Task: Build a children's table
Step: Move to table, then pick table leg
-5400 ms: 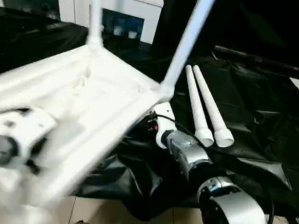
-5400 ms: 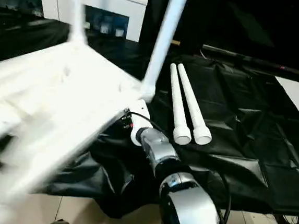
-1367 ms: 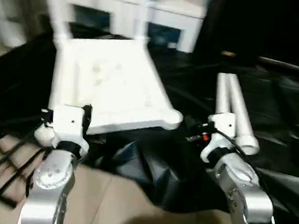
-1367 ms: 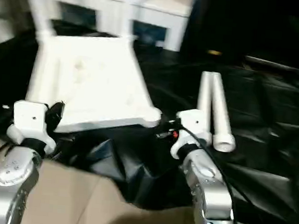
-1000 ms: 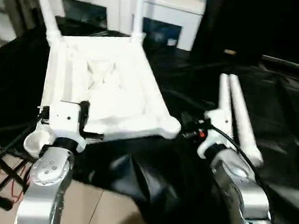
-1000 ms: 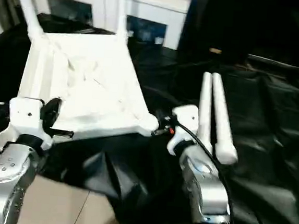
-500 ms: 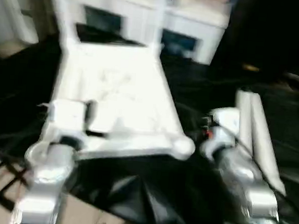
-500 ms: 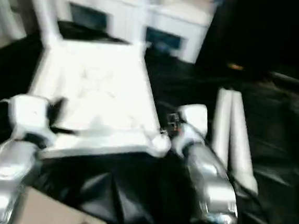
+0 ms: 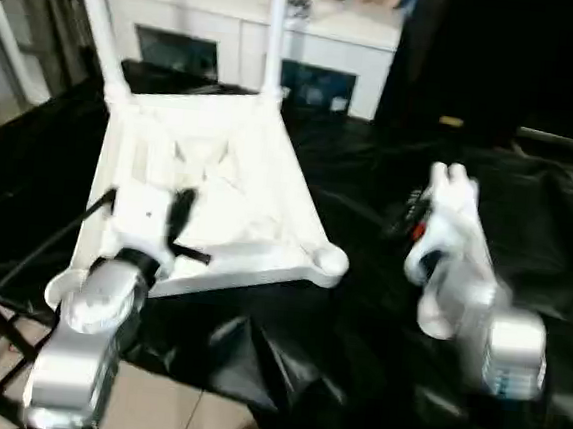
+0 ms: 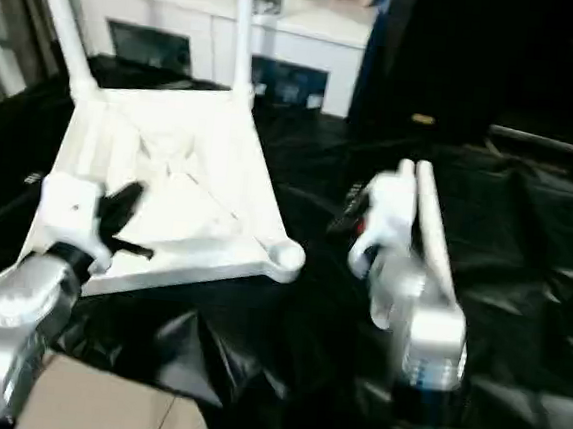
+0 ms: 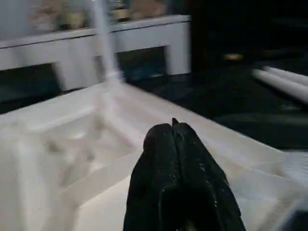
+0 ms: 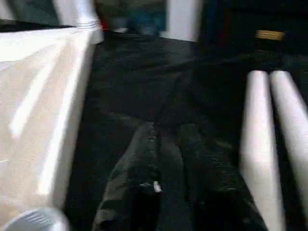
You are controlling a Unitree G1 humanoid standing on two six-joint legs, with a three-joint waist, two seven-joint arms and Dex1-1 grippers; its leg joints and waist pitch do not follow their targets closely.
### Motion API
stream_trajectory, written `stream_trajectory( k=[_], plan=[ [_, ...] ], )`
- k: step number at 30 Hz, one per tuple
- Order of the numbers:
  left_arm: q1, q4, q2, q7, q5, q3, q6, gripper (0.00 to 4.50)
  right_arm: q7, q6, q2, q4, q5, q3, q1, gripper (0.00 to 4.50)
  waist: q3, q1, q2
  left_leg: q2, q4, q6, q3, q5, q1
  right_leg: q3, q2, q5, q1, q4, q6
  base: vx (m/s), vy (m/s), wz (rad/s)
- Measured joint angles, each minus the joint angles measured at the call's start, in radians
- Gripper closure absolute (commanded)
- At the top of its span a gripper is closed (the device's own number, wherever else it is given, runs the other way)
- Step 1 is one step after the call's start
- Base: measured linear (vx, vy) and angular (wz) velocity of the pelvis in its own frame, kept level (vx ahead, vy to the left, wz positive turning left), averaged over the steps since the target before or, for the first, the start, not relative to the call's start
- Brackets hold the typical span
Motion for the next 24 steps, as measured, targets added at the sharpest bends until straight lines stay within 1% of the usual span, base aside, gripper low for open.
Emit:
stream_trajectory(
  k=[1,2,4,5,6,8,9,10,11,13,14,15,17,20,22,23,24],
  plan=[
    [-0.004,-0.002,0.007,-0.027,-0.014,-0.010,0.012,4.29,-0.009,0.007,-0.010,0.026,-0.002,-0.009,-0.021,3.33,0.000,0.000,0.000,0.000,0.000,0.000,0.002,0.000,-0.001,0.001,-0.001,0.001,-0.002,0.000,-0.001,-0.054,0.017,-0.07],
    [-0.004,-0.011,0.030,-0.079,-0.046,-0.026,0.048,4.17,-0.021,0.030,-0.023,0.089,-0.005,-0.022,-0.067,3.27,0.000,-0.004,0.000,0.000,0.002,-0.002,0.004,0.001,-0.001,0.002,-0.002,0.011,-0.003,0.000,-0.003,0.000,0.000,0.00],
    [-0.003,-0.032,0.047,-0.143,-0.088,-0.055,0.091,4.17,-0.042,0.054,-0.041,0.152,-0.009,-0.047,-0.112,3.27,0.000,-0.004,0.000,0.000,0.004,-0.003,0.005,0.002,-0.003,0.002,-0.002,0.017,-0.006,0.000,-0.003,0.000,0.000,0.00],
    [-0.002,-0.048,0.061,-0.178,-0.106,-0.073,0.109,3.99,-0.051,0.071,-0.048,0.188,-0.009,-0.057,-0.139,3.02,0.000,-0.003,0.000,0.002,0.004,-0.004,0.007,0.003,-0.005,0.002,-0.002,0.021,-0.009,0.000,-0.004,0.000,0.000,0.00],
    [-0.002,-0.062,0.072,-0.198,-0.117,-0.087,0.124,3.99,-0.052,0.089,-0.057,0.228,-0.010,-0.057,-0.165,3.02,0.000,-0.003,0.000,0.003,0.004,-0.003,0.008,0.005,-0.006,0.002,-0.002,0.024,-0.011,0.000,-0.005,0.000,0.000,0.00],
    [-0.005,-0.090,0.078,-0.228,-0.140,-0.108,0.151,3.73,-0.050,0.121,-0.086,0.307,-0.019,-0.051,-0.205,2.87,0.000,-0.002,-0.001,0.009,0.003,-0.002,0.015,0.008,-0.007,0.001,0.000,0.026,-0.012,0.001,-0.008,0.000,0.000,0.00],
    [-0.008,-0.098,0.078,-0.235,-0.149,-0.113,0.164,3.56,-0.047,0.134,-0.095,0.337,-0.023,-0.049,-0.218,2.75,0.000,-0.001,-0.001,0.013,0.003,-0.002,0.019,0.012,-0.007,0.000,0.001,0.026,-0.013,0.001,-0.009,0.000,0.000,0.00],
    [-0.011,-0.103,0.079,-0.242,-0.158,-0.115,0.174,3.56,-0.045,0.142,-0.099,0.360,-0.028,-0.048,-0.228,2.61,0.000,-0.001,-0.001,0.016,0.002,-0.003,0.023,0.014,-0.007,0.000,0.002,0.025,-0.014,0.000,-0.009,0.000,0.000,0.00],
    [-0.014,-0.115,0.085,-0.253,-0.175,-0.117,0.194,3.46,-0.034,0.150,-0.108,0.403,-0.032,-0.038,-0.245,2.52,0.001,-0.002,-0.003,0.017,0.002,-0.003,0.025,0.016,-0.008,0.001,0.003,0.025,-0.015,0.000,-0.010,0.000,0.000,0.00],
    [-0.016,-0.137,0.092,-0.266,-0.187,-0.123,0.211,3.29,-0.027,0.151,-0.119,0.448,-0.038,-0.033,-0.255,2.41,0.002,-0.002,-0.006,0.018,0.002,-0.002,0.026,0.018,-0.010,0.001,0.003,0.023,-0.017,0.000,-0.010,0.000,0.000,0.00],
    [-0.016,-0.147,0.104,-0.274,-0.192,-0.128,0.220,3.29,-0.027,0.151,-0.124,0.483,-0.044,-0.026,-0.266,2.41,0.001,-0.003,-0.006,0.018,0.002,-0.001,0.028,0.020,-0.012,0.001,0.003,0.022,-0.019,0.000,-0.010,0.000,0.000,0.00],
    [-0.016,-0.155,0.114,-0.277,-0.193,-0.130,0.222,3.13,-0.026,0.150,-0.129,0.512,-0.051,-0.018,-0.274,2.17,0.001,-0.002,-0.007,0.018,0.003,0.000,0.029,0.021,-0.017,0.001,0.002,0.022,-0.023,-0.001,-0.010,0.000,0.000,0.00],
    [-0.015,-0.157,0.120,-0.281,-0.190,-0.131,0.222,2.98,-0.025,0.152,-0.130,0.553,-0.053,-0.013,-0.279,2.07,0.001,0.001,-0.008,0.018,0.003,0.005,0.033,0.024,-0.024,0.001,0.002,0.022,-0.029,-0.001,-0.010,0.000,0.000,0.00],
    [-0.015,-0.157,0.120,-0.281,-0.190,-0.131,0.226,2.78,-0.027,0.162,-0.132,0.581,-0.059,-0.011,-0.290,2.04,0.001,0.002,-0.009,0.019,0.003,0.005,0.035,0.024,-0.024,0.002,0.002,0.022,-0.029,-0.001,-0.010,0.000,0.000,0.00],
    [-0.015,-0.157,0.120,-0.281,-0.190,-0.131,0.228,2.71,-0.018,0.191,-0.132,0.602,-0.056,-0.018,-0.304,2.04,0.001,0.002,-0.010,0.020,0.003,0.005,0.036,0.024,-0.023,0.001,0.002,0.023,-0.029,0.000,-0.010,0.000,0.000,0.00],
    [-0.015,-0.157,0.120,-0.281,-0.191,-0.131,0.229,2.52,-0.009,0.203,-0.133,0.609,-0.048,-0.021,-0.307,2.04,0.001,0.001,-0.010,0.020,0.003,0.005,0.036,0.024,-0.022,0.001,0.002,0.023,-0.028,0.000,-0.010,0.000,0.000,0.00],
    [-0.016,-0.157,0.120,-0.281,-0.191,-0.131,0.231,2.44,0.004,0.220,-0.133,0.625,-0.040,-0.025,-0.312,2.04,0.001,0.001,-0.010,0.020,0.002,0.005,0.037,0.024,-0.021,0.002,0.002,0.023,-0.028,0.000,-0.010,0.000,0.000,0.00]
  ],
)
